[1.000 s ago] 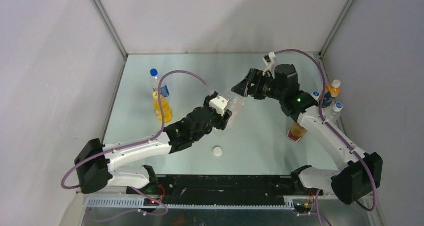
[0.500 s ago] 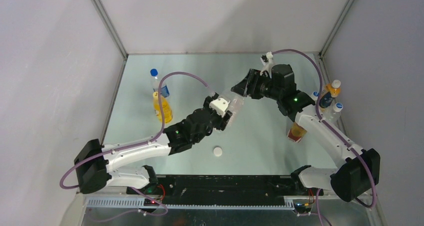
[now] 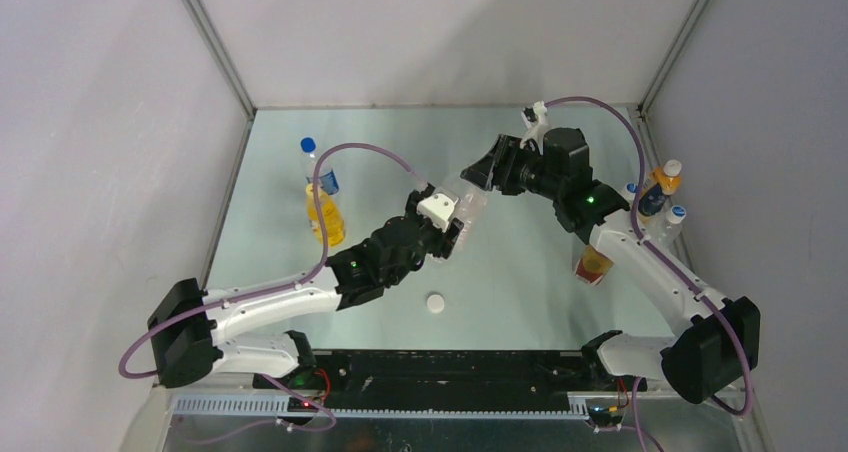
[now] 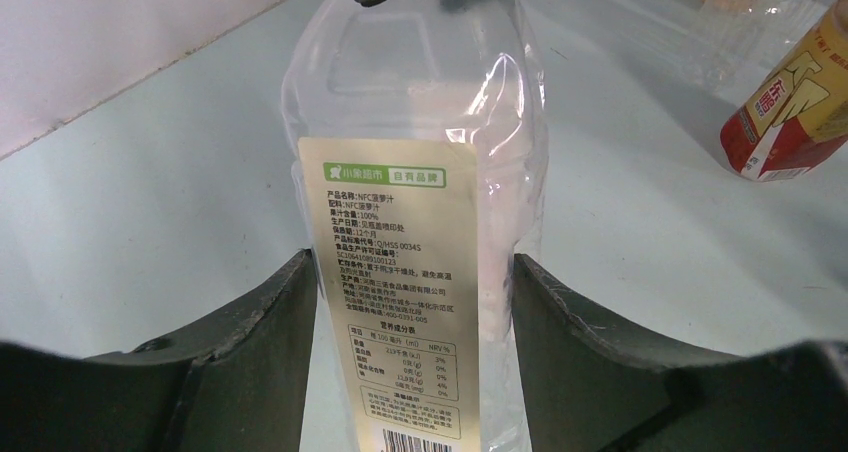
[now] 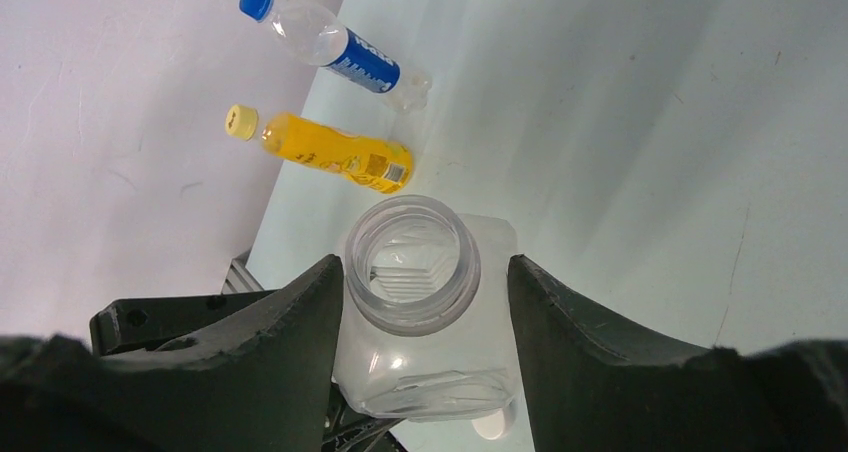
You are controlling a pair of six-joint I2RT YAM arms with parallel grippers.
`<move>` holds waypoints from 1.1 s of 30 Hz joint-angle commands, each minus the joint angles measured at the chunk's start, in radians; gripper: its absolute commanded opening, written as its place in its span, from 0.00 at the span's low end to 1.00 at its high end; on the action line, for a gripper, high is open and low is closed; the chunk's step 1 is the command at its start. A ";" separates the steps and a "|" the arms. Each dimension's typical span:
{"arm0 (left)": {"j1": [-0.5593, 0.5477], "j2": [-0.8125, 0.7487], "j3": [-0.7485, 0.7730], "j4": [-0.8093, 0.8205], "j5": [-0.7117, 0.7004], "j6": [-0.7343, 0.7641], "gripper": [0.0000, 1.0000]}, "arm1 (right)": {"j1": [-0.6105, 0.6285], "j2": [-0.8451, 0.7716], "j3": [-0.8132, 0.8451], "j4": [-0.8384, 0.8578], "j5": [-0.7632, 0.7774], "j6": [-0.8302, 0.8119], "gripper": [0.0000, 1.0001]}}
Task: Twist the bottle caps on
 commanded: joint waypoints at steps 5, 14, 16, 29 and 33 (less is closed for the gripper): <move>-0.026 -0.033 0.031 0.079 0.046 -0.002 0.29 | 0.008 -0.001 -0.004 0.098 0.034 -0.011 0.69; -0.028 -0.033 0.034 0.088 0.051 -0.030 0.29 | 0.009 0.002 -0.016 0.116 0.055 -0.013 0.53; -0.028 -0.034 0.033 0.089 0.048 -0.033 0.29 | 0.013 0.004 -0.015 0.111 0.050 -0.020 0.37; 0.014 -0.034 0.041 0.073 0.127 -0.111 0.84 | 0.021 -0.032 -0.030 0.156 -0.031 -0.056 0.00; 0.069 -0.036 0.021 0.105 0.238 -0.173 0.88 | 0.020 -0.040 -0.029 0.201 -0.072 -0.047 0.00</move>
